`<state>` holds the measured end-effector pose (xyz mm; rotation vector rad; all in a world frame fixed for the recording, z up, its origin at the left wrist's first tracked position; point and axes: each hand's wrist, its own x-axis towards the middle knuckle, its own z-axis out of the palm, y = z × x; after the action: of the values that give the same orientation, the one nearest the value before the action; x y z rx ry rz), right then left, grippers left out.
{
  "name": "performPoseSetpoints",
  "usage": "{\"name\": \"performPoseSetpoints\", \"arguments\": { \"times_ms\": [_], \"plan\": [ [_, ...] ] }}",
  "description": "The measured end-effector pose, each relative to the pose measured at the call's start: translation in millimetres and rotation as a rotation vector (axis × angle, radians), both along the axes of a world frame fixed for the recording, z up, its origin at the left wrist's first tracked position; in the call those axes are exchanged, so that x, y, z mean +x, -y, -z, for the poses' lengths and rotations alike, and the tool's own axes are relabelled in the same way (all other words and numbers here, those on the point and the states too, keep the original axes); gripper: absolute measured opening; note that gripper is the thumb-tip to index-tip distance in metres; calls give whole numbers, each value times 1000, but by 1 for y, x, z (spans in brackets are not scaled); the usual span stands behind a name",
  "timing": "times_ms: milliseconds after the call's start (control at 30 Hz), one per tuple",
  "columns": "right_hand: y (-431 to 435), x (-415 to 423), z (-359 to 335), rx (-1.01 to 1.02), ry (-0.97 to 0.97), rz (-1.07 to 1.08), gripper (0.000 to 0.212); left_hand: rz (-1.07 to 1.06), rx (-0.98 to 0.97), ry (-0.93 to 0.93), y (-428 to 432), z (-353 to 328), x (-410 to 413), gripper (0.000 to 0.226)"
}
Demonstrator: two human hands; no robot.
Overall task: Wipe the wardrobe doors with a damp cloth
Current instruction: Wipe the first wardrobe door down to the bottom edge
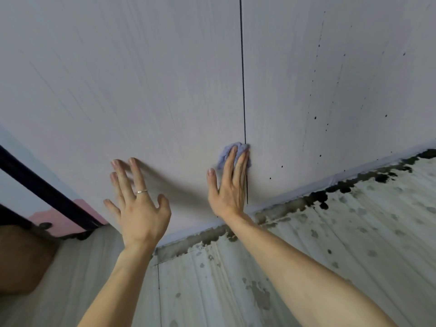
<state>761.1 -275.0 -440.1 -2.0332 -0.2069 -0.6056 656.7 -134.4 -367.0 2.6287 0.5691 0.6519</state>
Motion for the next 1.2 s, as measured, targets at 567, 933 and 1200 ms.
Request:
{"name": "performPoseSetpoints", "arguments": {
  "times_ms": [567,933,1200],
  "plan": [
    [-23,-4,47,1026,-797,183,82,-364,-598,258,-43,42,-29,80],
    [-25,4,50,1301,-936,132,51,-191,-1062,174,-68,64,-48,75],
    [-70,-38,50,1242,-1155,-31,58,-174,-1109,196,-79,74,-52,81]
  ]
}}
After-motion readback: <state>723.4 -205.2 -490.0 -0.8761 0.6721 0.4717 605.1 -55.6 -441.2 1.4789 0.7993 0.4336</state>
